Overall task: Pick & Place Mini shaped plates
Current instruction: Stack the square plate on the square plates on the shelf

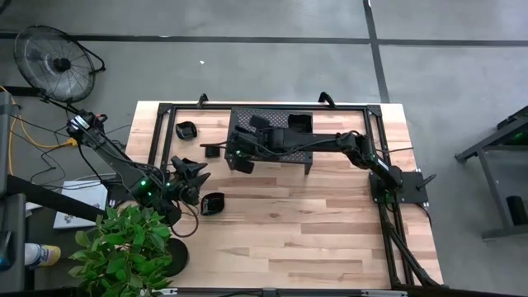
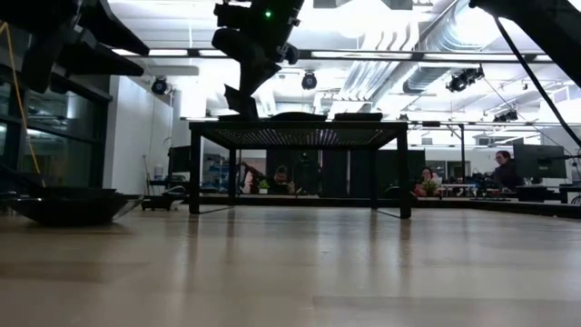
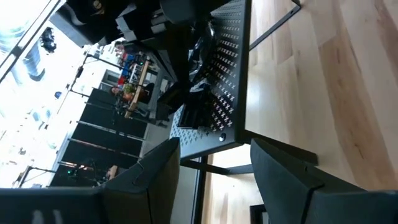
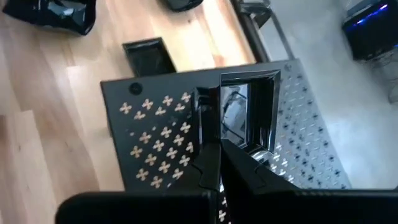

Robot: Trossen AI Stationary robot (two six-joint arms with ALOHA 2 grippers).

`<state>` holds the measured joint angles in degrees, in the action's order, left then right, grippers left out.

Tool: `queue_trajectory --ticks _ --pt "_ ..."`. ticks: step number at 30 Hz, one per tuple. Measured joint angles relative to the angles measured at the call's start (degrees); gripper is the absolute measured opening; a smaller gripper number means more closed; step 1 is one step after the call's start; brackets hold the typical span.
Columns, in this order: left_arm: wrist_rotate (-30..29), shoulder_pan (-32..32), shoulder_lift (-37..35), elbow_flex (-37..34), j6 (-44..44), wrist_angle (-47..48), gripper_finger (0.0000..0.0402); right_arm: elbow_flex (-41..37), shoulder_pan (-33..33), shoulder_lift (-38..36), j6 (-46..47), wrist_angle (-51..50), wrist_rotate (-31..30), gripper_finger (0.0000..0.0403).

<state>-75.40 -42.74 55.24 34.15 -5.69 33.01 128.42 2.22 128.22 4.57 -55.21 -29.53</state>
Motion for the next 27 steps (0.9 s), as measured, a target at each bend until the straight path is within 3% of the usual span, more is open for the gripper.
queue_trajectory --ticks 27 --pt "3.3 0.0 0.0 0.0 0.1 0.1 0.0191 0.0 0.5 0.0 1.5 -2.9 1.0 0.0000"
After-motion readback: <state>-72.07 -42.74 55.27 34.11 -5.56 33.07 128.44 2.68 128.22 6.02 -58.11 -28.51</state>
